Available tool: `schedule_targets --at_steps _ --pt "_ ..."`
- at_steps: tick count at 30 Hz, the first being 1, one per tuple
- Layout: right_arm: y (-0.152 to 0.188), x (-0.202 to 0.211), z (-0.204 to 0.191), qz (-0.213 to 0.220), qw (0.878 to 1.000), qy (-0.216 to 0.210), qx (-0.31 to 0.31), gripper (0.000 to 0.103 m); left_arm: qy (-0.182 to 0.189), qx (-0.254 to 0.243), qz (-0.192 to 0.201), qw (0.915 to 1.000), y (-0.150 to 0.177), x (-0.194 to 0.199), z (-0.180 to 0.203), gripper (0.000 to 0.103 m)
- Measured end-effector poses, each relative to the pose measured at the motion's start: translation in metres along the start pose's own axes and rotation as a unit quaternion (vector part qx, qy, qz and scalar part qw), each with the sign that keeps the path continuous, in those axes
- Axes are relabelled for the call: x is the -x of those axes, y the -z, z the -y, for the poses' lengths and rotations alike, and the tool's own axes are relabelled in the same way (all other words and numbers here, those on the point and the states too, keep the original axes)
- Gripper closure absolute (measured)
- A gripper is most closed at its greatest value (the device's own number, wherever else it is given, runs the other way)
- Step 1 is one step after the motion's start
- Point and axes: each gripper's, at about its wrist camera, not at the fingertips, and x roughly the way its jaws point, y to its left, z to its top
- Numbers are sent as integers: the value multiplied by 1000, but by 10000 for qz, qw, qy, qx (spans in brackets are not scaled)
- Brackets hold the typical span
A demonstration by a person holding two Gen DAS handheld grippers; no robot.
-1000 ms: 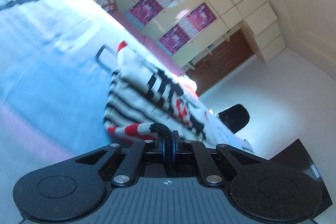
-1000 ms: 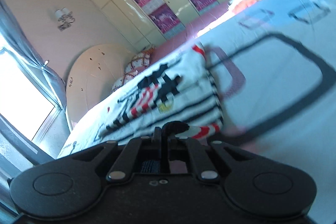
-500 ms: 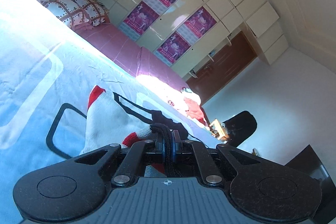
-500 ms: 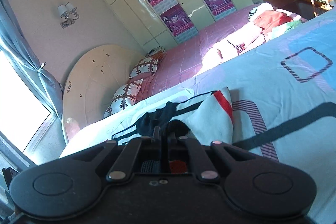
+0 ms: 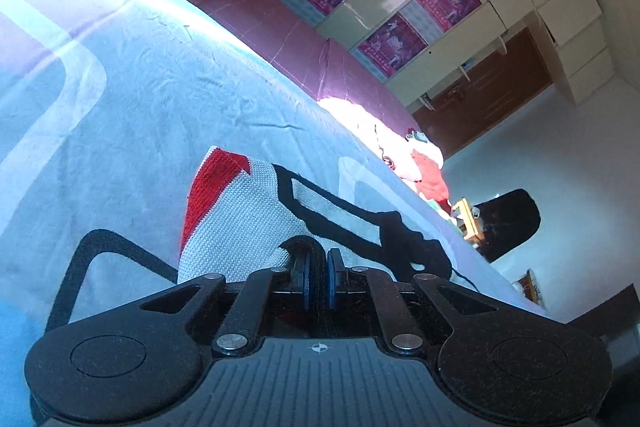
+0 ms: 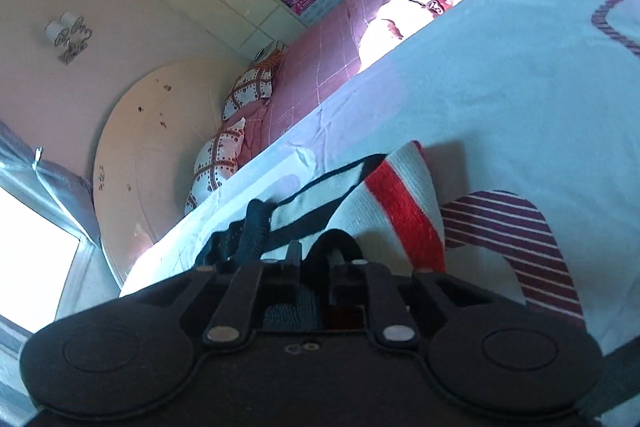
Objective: Fold small clothes
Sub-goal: 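Fold the held hem over toward the collar and open both grippers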
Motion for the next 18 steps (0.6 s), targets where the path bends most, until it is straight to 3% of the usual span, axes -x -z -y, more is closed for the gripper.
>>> schedule_targets --at_steps 4,6,7,10,11,12,14,16,18 --pt "-5 -8 9 151 9997 -124 -136 88 133 218 78 9996 -7 -21 -6 77" --pt "-7 -10 10 285 9995 -103 -128 82 248 397 176 9988 -12 -30 -10 67" --pt "-10 -9 13 362 9992 -87 -168 74 253 446 232 9984 -12 -30 -10 66" --pt "-14 0 16 563 9983 -59 -124 63 178 324 351 9987 -13 -30 -3 58" --pt "-15 6 17 618 9980 -56 -75 60 113 148 404 9990 -12 -28 1 42" --pt "-16 9 16 640 9979 -52 -3 59 -74 -145 443 9989 -12 -26 8 36" --pt "-19 9 13 526 9983 -58 231 59 -521 -932 329 9937 -12 -27 24 36" --pt "-22 3 4 360 9977 61 566 59 -786 -1698 144 9822 -10 -32 41 36" --pt "-21 -4 -8 220 9943 189 1031 61 -1011 -2158 -72 9712 -6 -41 51 38"
